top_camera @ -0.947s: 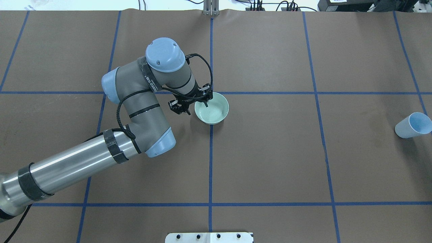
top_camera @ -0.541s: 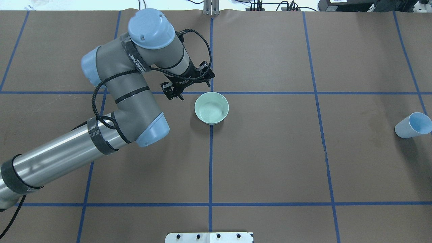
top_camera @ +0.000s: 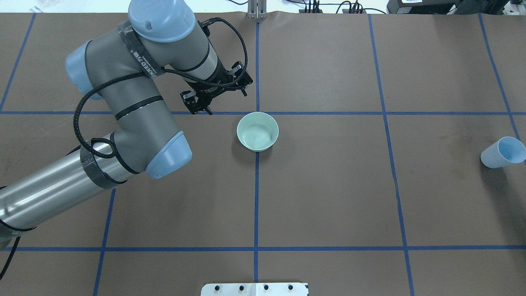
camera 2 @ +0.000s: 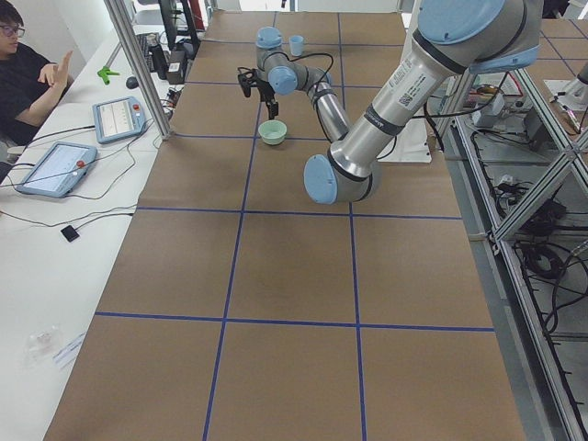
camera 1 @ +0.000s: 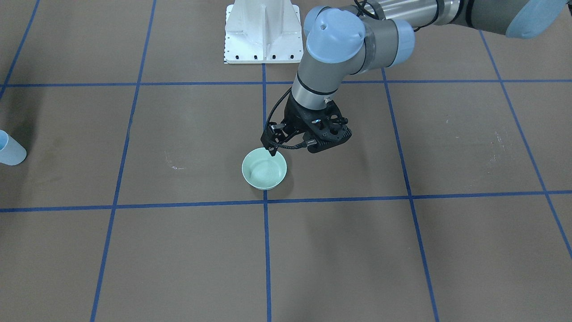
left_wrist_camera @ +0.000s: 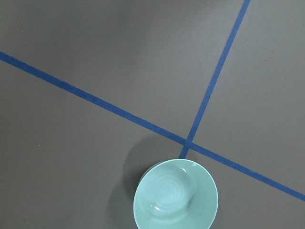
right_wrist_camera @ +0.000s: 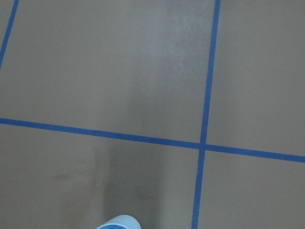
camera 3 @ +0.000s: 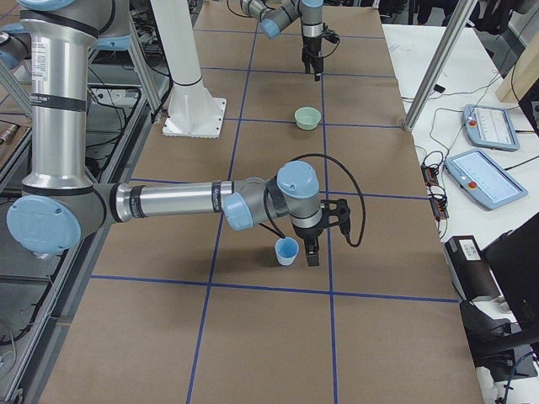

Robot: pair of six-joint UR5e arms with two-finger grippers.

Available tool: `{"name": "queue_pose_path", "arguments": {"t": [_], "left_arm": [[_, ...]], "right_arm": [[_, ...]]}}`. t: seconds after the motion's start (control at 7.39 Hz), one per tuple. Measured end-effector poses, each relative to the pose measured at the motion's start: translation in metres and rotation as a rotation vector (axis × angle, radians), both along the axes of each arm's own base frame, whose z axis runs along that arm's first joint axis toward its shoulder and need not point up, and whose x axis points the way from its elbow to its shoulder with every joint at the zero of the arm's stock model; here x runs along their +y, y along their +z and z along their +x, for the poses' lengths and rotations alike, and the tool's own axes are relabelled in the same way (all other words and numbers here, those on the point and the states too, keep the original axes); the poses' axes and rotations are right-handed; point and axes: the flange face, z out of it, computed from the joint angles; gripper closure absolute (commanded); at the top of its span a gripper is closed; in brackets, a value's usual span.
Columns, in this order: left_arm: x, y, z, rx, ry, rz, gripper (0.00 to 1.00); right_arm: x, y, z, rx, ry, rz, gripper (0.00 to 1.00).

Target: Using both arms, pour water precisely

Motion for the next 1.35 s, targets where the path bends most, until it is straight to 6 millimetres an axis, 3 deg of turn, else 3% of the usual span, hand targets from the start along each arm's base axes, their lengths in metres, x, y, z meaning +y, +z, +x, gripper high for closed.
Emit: {"name": "queue_pose_path", "arguments": {"t": [0.27, 0.54, 0.81, 1.35], "left_arm": [[0.008, 0.006, -0.011, 0.006, -0.002, 0.005, 0.00], [0.013, 0.014, -0.016, 0.005, -0.005, 0.002, 0.00], [0.016, 0.018, -0.018, 0.004, -0.008, -0.001, 0.00], [0.018, 0.024, -0.017, -0.003, -0.008, -0.005, 0.00]], "right_arm": [[0.068, 0.019, -0.027, 0.033, 0.145, 0.035, 0.00], [0.115, 0.030, -0.037, -0.009, 0.210, 0.061, 0.00], [0.138, 0.033, -0.046, -0.047, 0.228, 0.060, 0.00], [0.143, 0.028, -0.092, 0.001, 0.265, 0.081, 0.01]]}}
